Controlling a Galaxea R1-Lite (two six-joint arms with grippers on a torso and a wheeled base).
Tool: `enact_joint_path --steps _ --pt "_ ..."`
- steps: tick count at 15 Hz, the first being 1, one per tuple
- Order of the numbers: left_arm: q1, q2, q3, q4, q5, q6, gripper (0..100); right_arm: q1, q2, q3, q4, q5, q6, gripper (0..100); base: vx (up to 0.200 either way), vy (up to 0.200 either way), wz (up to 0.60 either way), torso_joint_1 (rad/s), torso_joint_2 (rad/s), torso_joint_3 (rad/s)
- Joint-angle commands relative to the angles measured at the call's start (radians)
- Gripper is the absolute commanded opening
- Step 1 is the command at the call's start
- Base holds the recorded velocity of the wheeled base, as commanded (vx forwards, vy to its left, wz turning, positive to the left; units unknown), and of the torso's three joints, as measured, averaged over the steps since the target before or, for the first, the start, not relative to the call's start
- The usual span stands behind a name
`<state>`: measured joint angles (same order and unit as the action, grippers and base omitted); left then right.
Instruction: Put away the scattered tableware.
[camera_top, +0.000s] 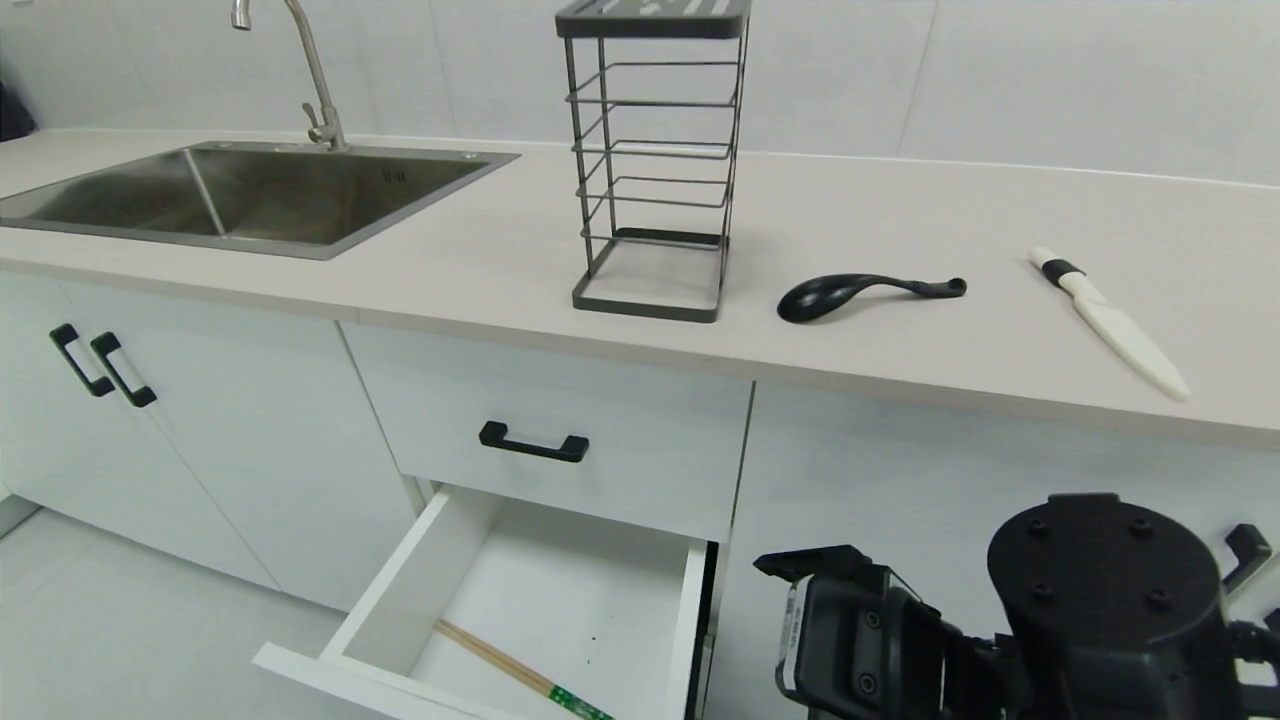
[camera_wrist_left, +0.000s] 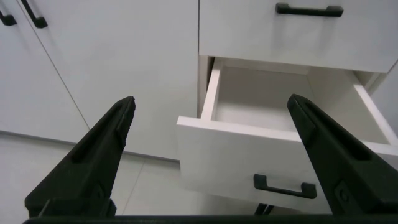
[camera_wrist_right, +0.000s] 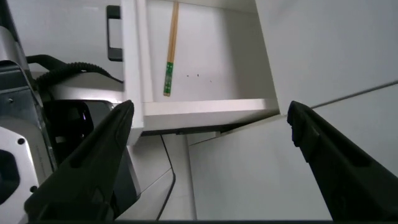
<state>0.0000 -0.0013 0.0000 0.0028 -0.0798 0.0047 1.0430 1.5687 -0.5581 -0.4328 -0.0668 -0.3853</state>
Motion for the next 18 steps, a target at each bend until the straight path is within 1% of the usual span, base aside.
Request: enact_joint_path --steps 1,6,10,13,16,18 --pt "0.0 0.001 0.0 -0.001 0.0 0.0 100 0.003 0.002 0.0 -0.001 0.001 0.0 100 0.0 0.0 0.0 0.251 -0.68 -0.203" --pt "0.0 0.001 0.0 -0.001 0.0 0.0 100 0.006 0.004 0.001 0.0 0.001 0.0 100 0.0 0.0 0.0 0.225 -0.51 -0.211" --pt "0.0 0.001 0.0 -0.001 0.0 0.0 100 0.005 0.011 0.0 0.0 0.001 0.0 100 0.0 0.0 0.0 0.138 -0.48 -0.218" --pt "0.0 0.001 0.0 -0.001 0.0 0.0 100 0.003 0.028 -0.006 0.0 0.001 0.0 100 0.0 0.0 0.0 0.386 -0.49 -0.24" --pt "0.0 0.001 0.0 -0.001 0.0 0.0 100 0.002 0.048 -0.022 -0.001 0.001 0.0 100 0.0 0.0 0.0 0.295 -0.5 -0.24" --pt "0.0 0.001 0.0 -0.001 0.0 0.0 100 0.0 0.073 -0.056 -0.001 0.002 0.0 100 0.0 0.0 0.0 0.283 -0.52 -0.249"
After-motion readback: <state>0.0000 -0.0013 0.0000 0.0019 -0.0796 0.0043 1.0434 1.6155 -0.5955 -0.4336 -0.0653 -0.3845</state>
